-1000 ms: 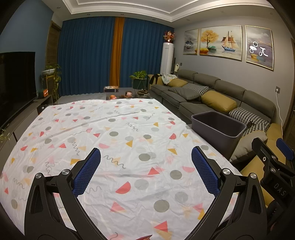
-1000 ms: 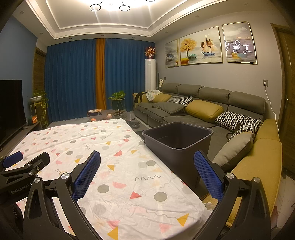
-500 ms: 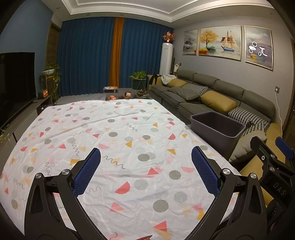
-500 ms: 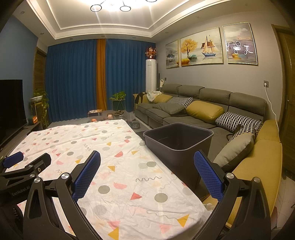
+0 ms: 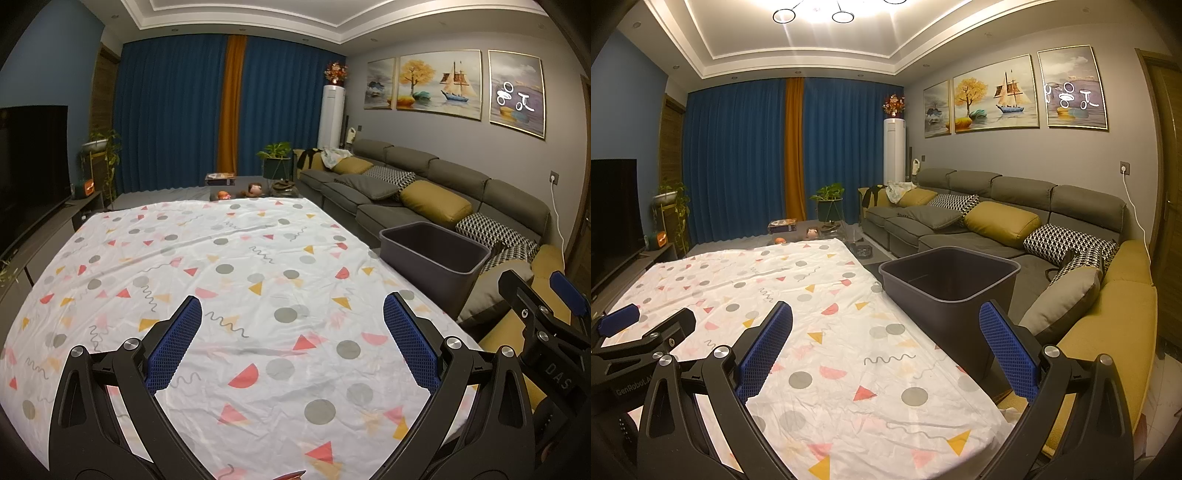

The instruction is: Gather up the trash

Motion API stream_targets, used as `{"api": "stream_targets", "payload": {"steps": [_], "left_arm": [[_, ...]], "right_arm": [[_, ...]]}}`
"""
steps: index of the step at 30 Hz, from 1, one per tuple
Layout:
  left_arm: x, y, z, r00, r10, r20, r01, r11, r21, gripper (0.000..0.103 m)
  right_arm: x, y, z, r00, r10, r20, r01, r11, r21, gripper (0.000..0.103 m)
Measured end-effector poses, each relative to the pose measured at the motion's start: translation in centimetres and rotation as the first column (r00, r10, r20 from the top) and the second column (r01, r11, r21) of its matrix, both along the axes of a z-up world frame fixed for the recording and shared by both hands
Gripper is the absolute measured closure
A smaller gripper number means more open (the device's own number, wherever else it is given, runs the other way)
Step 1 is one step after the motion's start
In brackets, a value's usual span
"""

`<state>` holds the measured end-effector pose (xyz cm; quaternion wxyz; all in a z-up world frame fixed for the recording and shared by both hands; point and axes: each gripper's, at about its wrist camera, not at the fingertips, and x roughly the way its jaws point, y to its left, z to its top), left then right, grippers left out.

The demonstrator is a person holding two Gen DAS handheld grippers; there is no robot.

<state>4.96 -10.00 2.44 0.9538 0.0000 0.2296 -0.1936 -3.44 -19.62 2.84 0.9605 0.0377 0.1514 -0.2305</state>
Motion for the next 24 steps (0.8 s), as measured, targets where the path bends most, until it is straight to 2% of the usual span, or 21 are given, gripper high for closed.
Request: {"api": "stream_targets", "payload": {"steps": [13,18,24], "left_arm": [[-0.05,-0.6,0.17,1.0,-0.008,0.003,0.008,1.0,0.009,0.006],[-0.03,-0.59,-0.14,1.0,-0.017,-0.002,0.017,1.0,0.02,0.016],[-0.02,-0.57,-0.15,1.0,-0.014,-0.002,0.014,1.0,0.019,0.016]], "right_arm": [[0.13,-0.03,0.04,1.0,0.001,-0.002,-0.001,1.0,0.003,0.006],[0.31,-0.04,0.06,1.0,0.003,-0.004,-0.003,1.0,0.003,0.006],[0.33,-0.03,0.0,1.0,0.002,-0.005,-0.002,1.0,0.004,0.006]]}}
